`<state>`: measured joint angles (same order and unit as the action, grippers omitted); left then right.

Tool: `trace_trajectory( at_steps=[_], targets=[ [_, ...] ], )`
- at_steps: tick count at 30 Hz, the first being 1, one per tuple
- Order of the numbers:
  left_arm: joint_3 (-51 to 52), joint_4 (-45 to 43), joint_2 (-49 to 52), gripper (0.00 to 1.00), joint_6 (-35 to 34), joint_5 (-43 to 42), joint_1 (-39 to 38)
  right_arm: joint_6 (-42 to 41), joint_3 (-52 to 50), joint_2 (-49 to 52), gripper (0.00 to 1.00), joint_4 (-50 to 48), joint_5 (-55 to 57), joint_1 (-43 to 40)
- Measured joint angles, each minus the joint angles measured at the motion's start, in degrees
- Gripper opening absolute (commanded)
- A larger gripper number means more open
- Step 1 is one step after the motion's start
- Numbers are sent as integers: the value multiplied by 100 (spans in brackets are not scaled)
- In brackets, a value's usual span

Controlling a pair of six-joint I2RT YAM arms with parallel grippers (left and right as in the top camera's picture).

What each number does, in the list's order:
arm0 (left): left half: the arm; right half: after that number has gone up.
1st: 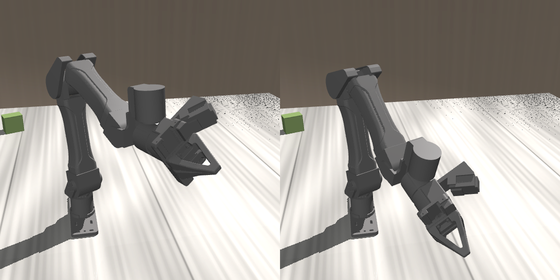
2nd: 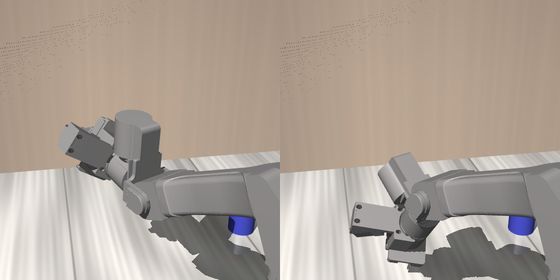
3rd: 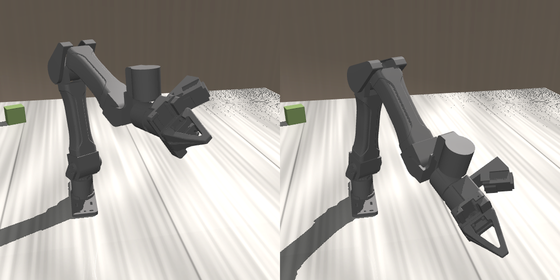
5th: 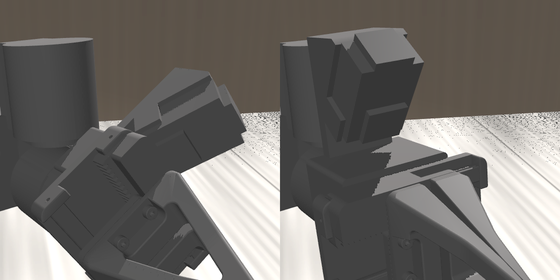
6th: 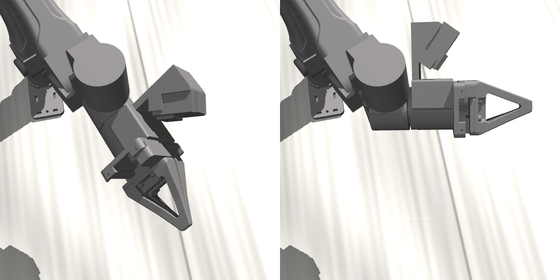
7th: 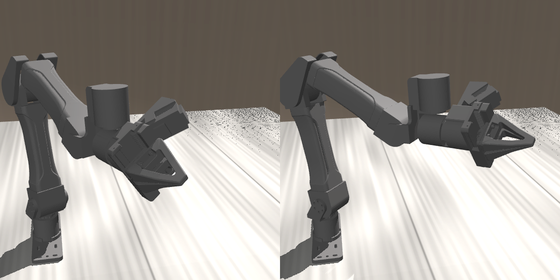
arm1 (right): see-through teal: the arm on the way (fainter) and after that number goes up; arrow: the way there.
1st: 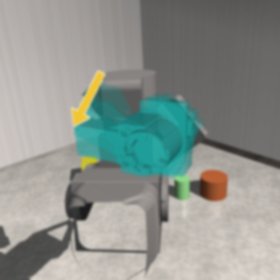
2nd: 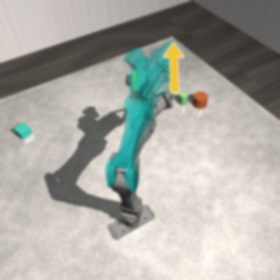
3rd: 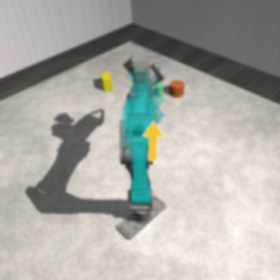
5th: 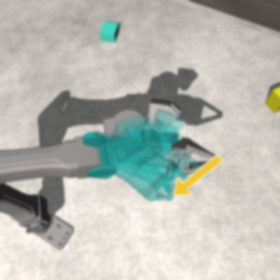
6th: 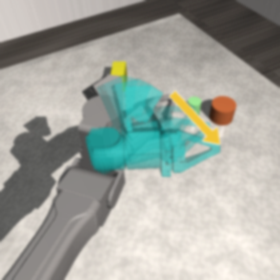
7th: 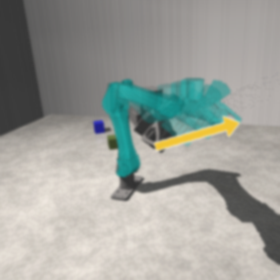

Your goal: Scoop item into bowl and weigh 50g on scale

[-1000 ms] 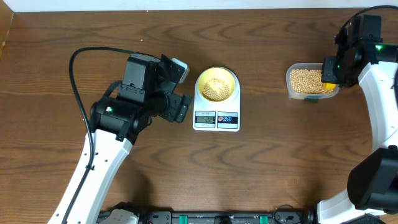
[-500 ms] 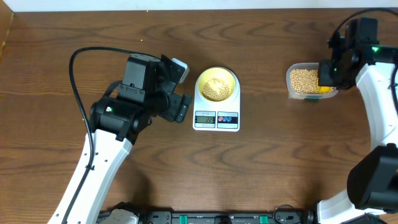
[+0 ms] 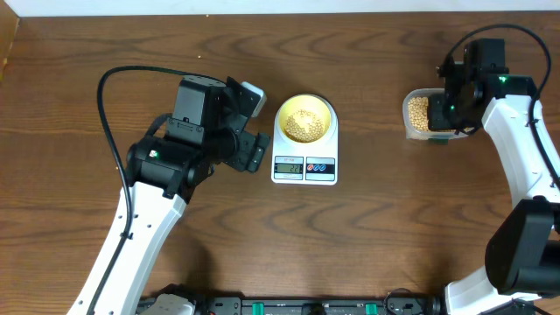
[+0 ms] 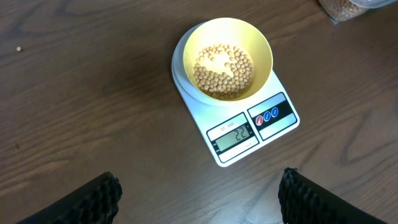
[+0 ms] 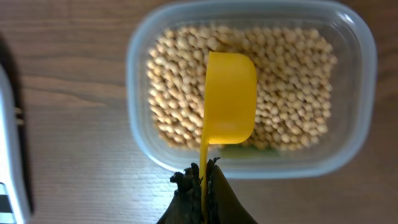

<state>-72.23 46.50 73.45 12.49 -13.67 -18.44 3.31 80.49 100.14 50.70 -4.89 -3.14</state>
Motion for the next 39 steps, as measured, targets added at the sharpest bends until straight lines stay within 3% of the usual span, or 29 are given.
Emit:
trace_trajectory(
  at_steps=[12,39],
  targets=[
    [0,0,0,83,0,0,0,9,-44,0,1,-107,-437,-48],
    [0,0,0,83,0,0,0,9,-310,0,1,-184,-2059,-984]
  ],
)
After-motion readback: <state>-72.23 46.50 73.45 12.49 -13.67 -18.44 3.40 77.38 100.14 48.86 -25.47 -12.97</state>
